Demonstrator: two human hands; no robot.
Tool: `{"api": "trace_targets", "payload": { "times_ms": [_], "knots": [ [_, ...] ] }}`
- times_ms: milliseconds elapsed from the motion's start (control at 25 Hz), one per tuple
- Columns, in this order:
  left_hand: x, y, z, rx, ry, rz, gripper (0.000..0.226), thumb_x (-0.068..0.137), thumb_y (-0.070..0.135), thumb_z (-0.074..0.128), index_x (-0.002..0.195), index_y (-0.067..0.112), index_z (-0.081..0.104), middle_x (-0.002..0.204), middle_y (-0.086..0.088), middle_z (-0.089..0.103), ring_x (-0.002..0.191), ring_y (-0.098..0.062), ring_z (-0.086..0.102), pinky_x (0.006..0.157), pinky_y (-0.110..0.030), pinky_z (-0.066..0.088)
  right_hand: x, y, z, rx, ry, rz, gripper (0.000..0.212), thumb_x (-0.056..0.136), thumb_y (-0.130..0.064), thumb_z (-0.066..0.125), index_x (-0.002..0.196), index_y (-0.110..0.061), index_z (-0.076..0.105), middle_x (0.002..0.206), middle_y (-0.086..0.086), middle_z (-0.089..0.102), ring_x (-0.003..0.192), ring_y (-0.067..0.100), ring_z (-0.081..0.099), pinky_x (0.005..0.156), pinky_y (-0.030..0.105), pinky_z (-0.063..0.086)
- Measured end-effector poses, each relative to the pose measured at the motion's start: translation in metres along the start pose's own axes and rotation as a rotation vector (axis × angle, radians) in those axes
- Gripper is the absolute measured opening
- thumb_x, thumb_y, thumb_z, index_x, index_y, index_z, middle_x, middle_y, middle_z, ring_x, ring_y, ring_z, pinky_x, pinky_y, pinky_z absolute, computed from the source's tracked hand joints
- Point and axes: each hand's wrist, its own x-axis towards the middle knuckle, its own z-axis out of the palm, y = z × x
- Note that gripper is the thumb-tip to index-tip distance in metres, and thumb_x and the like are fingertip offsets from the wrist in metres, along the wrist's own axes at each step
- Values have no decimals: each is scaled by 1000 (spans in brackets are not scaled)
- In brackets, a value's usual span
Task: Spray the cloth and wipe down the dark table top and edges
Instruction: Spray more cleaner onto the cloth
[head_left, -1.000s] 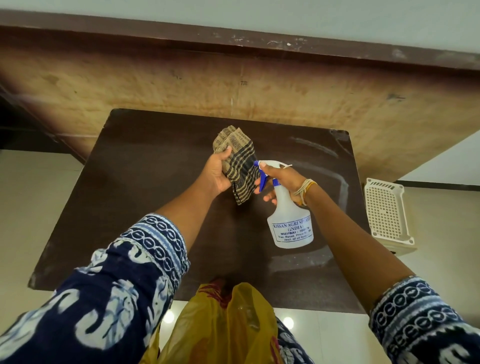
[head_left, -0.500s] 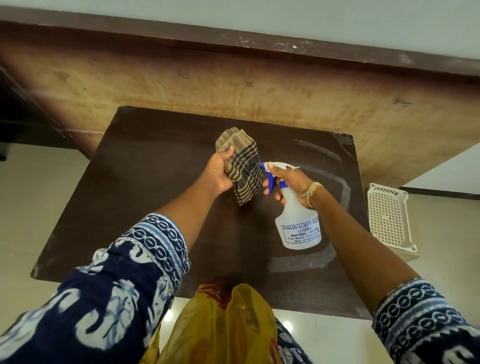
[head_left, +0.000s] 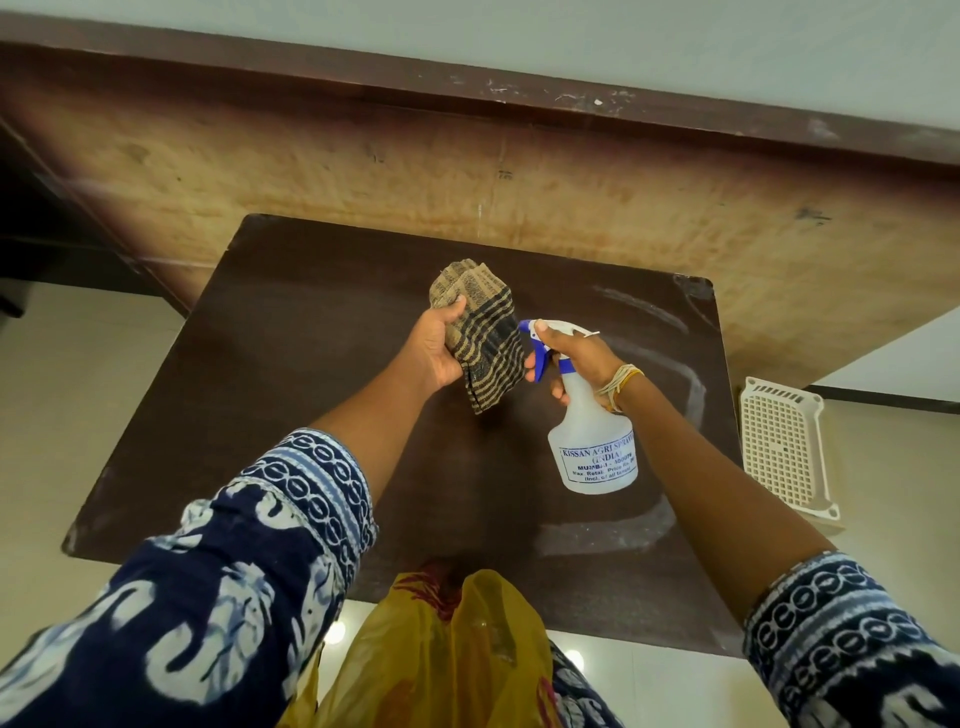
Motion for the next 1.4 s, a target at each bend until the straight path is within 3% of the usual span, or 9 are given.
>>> {"api": "trace_targets", "payload": {
  "times_ms": [80, 280, 480, 680, 760, 880, 1160, 1320, 1400],
  "knots": [
    [0, 1, -1, 5, 16, -4, 37, 95, 17, 56, 130, 3, 56, 121, -20, 67, 110, -36, 65, 96, -56, 49, 1, -3, 1, -23, -18, -1, 30, 98, -46, 46, 112, -22, 58, 78, 6, 69, 51, 15, 55, 49, 25, 45],
    [0, 7, -6, 14, 35, 2, 36, 94, 16, 57, 128, 4, 57, 118, -20, 68, 108, -35, 66, 92, -54, 52, 15, -2, 6, -15, -20, -34, 46, 98, -48, 46, 80, -7, 60, 71, 12, 62, 41, 14, 42, 43, 23, 40],
    [1, 19, -17, 21, 44, 0, 34, 97, 18, 53, 128, 4, 57, 121, -20, 66, 111, -35, 64, 96, -54, 49, 42, -6, 19, -39, 33, -123, 35, 98, -44, 50, 97, -12, 66, 85, 6, 68, 50, 15, 55, 51, 26, 46],
    [0, 36, -48, 29, 114, 12, 28, 97, 18, 53, 122, 5, 60, 107, -17, 71, 100, -32, 68, 82, -48, 53, 90, -24, 56, 5, 186, -220, 32, 92, -31, 66, 109, -5, 67, 106, 16, 71, 74, 19, 67, 74, 35, 54],
    [1, 45, -65, 18, 133, 12, 23, 98, 18, 53, 114, 6, 63, 104, -16, 72, 98, -31, 68, 81, -48, 53, 110, -31, 76, 52, 260, -251, 33, 85, -27, 74, 104, 0, 70, 98, 20, 72, 76, 18, 65, 76, 32, 54],
    [0, 57, -88, 8, 160, -3, 18, 98, 18, 52, 106, 6, 64, 94, -15, 75, 95, -31, 69, 80, -48, 53, 132, -47, 100, 68, 278, -252, 30, 78, -21, 81, 98, 0, 73, 75, 4, 66, 65, 7, 56, 59, 16, 45],
    [-8, 70, -118, 8, 142, -26, 19, 99, 17, 52, 110, 6, 63, 90, -14, 76, 96, -30, 69, 77, -46, 54, 150, -43, 115, 40, 222, -210, 44, 70, -20, 87, 107, -3, 70, 94, 2, 67, 83, 12, 61, 70, 20, 48],
    [-14, 57, -113, 3, 124, -73, 25, 96, 14, 55, 119, 5, 59, 114, -19, 69, 108, -34, 66, 86, -51, 52, 141, -25, 109, -16, 248, -77, 74, 73, -20, 84, 135, -6, 47, 129, 8, 55, 114, 22, 55, 93, 32, 48],
    [-18, 47, -103, 21, 87, -105, 27, 96, 13, 55, 121, 3, 57, 123, -21, 65, 113, -36, 63, 93, -52, 51, 126, -14, 105, 69, 264, 53, 67, 82, -20, 74, 139, -6, 42, 134, 10, 51, 119, 25, 52, 93, 35, 45]
  ]
}}
